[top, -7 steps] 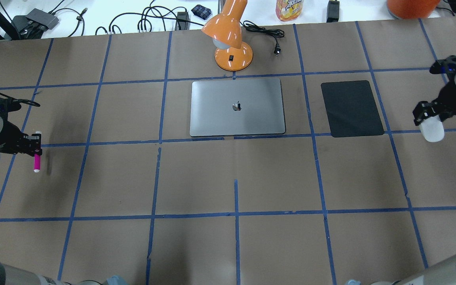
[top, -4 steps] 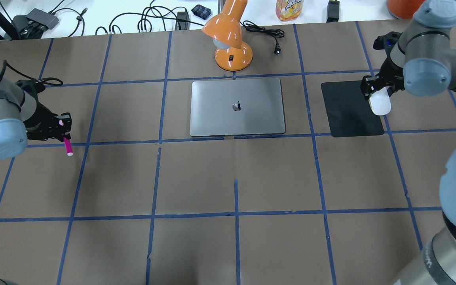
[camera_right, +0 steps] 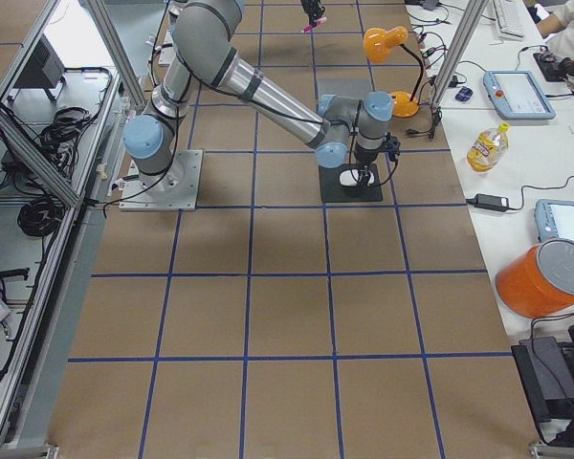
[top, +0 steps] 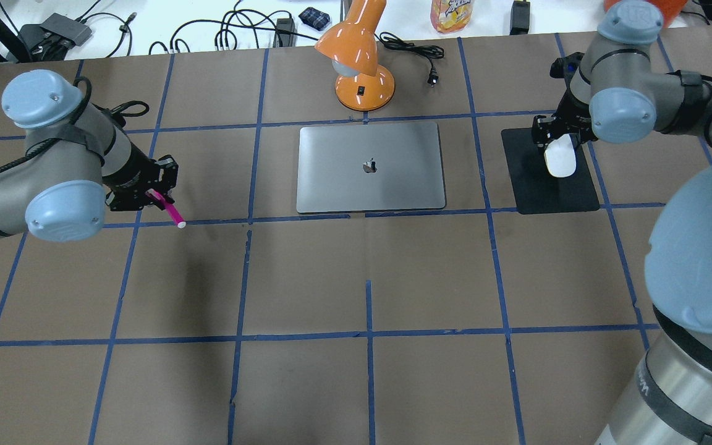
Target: Place pen and mouse around notebook
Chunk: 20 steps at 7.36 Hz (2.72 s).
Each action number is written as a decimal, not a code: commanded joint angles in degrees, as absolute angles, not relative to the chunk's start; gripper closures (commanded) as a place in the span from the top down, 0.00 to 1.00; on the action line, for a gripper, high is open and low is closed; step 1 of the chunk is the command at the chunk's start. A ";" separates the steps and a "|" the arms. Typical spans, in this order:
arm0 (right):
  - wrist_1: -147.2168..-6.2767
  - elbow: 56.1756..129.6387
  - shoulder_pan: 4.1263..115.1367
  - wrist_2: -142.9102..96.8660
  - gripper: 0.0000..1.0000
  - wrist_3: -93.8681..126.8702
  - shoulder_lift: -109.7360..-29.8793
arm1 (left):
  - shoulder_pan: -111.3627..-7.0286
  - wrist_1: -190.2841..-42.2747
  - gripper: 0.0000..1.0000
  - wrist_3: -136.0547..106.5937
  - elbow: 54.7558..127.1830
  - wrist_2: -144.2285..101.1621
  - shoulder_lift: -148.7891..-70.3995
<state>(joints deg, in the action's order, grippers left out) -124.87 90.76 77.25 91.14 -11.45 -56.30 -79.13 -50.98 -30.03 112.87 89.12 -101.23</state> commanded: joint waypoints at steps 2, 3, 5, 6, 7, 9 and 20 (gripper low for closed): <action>-124.02 90.79 77.34 91.40 0.83 -11.25 -55.46 | -92.51 -49.66 0.00 -59.87 112.85 88.94 -102.74; -122.19 90.18 77.26 91.58 0.97 -11.34 -55.81 | -95.07 -49.57 0.00 -66.64 112.85 88.77 -103.18; -118.68 89.91 77.26 91.84 1.00 -11.34 -58.77 | -99.38 -49.22 0.00 -76.16 112.76 88.86 -105.02; -113.61 90.00 77.43 91.76 1.00 -11.34 -63.58 | -100.80 -45.30 0.00 -80.03 112.76 88.77 -106.16; -108.68 90.00 77.78 91.41 0.99 -10.47 -68.94 | -102.72 -42.91 0.00 -85.11 112.76 88.77 -107.48; -99.63 89.56 85.64 92.10 1.00 2.30 -78.01 | -107.20 -41.32 0.00 -90.84 111.54 88.86 -109.41; -90.27 79.19 96.33 93.69 1.00 10.03 -83.14 | -113.30 -43.93 1.00 -77.64 106.00 89.21 -113.48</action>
<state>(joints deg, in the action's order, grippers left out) -90.53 79.30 96.41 93.28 10.56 -83.14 -113.89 -42.64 -88.66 105.98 88.98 -114.74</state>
